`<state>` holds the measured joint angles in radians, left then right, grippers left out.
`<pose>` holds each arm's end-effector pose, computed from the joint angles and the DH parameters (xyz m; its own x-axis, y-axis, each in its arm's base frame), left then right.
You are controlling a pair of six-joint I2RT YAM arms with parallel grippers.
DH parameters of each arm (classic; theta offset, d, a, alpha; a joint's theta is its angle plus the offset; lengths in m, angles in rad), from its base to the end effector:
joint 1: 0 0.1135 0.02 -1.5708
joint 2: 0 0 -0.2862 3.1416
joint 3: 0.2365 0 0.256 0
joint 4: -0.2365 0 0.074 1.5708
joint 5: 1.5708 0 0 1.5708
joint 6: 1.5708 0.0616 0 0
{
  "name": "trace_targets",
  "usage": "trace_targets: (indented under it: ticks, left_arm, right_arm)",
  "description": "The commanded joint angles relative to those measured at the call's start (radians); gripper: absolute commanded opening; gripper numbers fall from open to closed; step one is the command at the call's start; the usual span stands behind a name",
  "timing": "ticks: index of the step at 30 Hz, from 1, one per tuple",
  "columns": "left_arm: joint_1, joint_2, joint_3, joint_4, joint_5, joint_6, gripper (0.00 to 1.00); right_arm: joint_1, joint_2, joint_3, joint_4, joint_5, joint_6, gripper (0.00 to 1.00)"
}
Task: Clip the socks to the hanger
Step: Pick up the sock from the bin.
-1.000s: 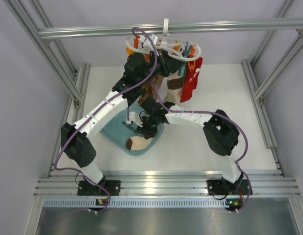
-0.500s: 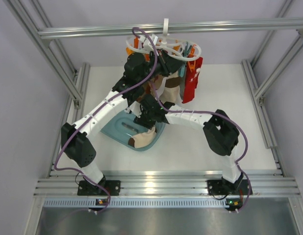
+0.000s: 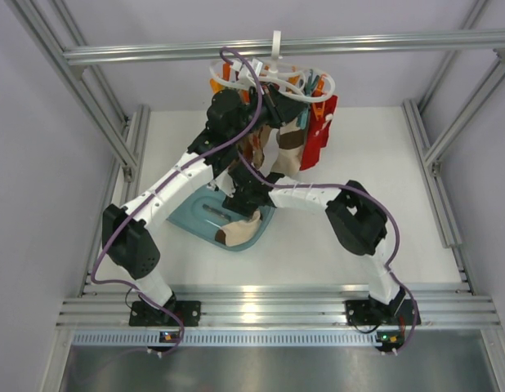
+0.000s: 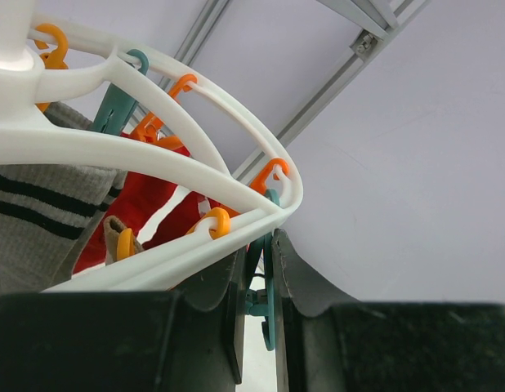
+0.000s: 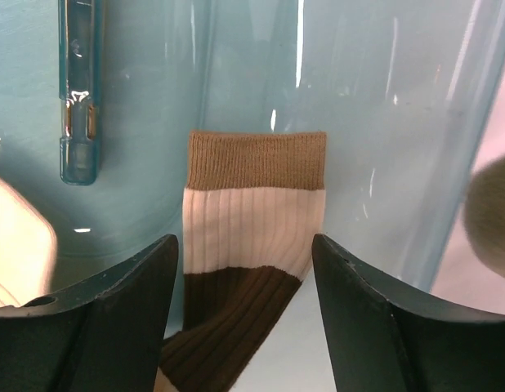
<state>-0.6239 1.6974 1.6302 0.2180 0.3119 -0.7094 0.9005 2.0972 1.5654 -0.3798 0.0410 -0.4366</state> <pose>0.3457 -0.2722 0.4605 -0.4301 -0.4543 -0.7802 0.6881 0.3944 -0.6090 0.3075 0.3838 0.1793 -0.1205 -0.8321 -0.5413 -0.9030 0.3184 -0.2884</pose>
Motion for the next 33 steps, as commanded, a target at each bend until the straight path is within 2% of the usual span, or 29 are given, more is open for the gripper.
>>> trace_targets:
  ticks: [1,7,11,15,16,17,19,20,22,25,33]
  left_arm:
    - [0.026,-0.001,-0.024,-0.026,-0.028,-0.001,0.0]
    - [0.029,0.004,-0.023,-0.026,-0.023,-0.007,0.0]
    - [0.029,0.007,-0.023,-0.025,-0.023,-0.012,0.0]
    - [0.029,0.011,-0.021,-0.032,-0.025,-0.013,0.0]
    - [0.03,0.01,-0.021,-0.032,-0.027,-0.013,0.0]
    - [0.033,0.008,-0.021,-0.034,-0.028,-0.016,0.0]
    - [0.036,0.008,-0.018,-0.035,-0.025,-0.022,0.0]
    - [0.036,0.007,-0.02,-0.034,-0.025,-0.021,0.0]
    - [0.039,0.008,-0.021,-0.035,-0.02,-0.021,0.0]
    - [0.039,0.01,-0.029,-0.035,-0.022,-0.024,0.0]
    - [0.043,0.013,-0.023,-0.032,-0.025,-0.032,0.0]
  right_arm:
    - [-0.005,0.027,0.053,0.059,0.011,-0.021,0.67]
    - [-0.023,0.081,0.126,-0.06,-0.194,-0.021,0.65]
    - [-0.041,0.124,0.185,-0.146,-0.356,-0.028,0.57]
    - [-0.06,0.162,0.229,-0.224,-0.429,-0.045,0.44]
    - [-0.061,0.167,0.229,-0.229,-0.435,-0.048,0.43]
    - [-0.061,0.173,0.229,-0.238,-0.443,-0.053,0.35]
    - [-0.064,0.176,0.223,-0.246,-0.451,-0.051,0.27]
    - [-0.066,0.178,0.219,-0.243,-0.452,-0.047,0.15]
    - [-0.071,0.159,0.203,-0.216,-0.452,-0.034,0.0]
    - [-0.075,0.12,0.153,-0.163,-0.458,0.005,0.0]
    - [-0.08,-0.137,-0.069,0.136,-0.472,0.148,0.0]
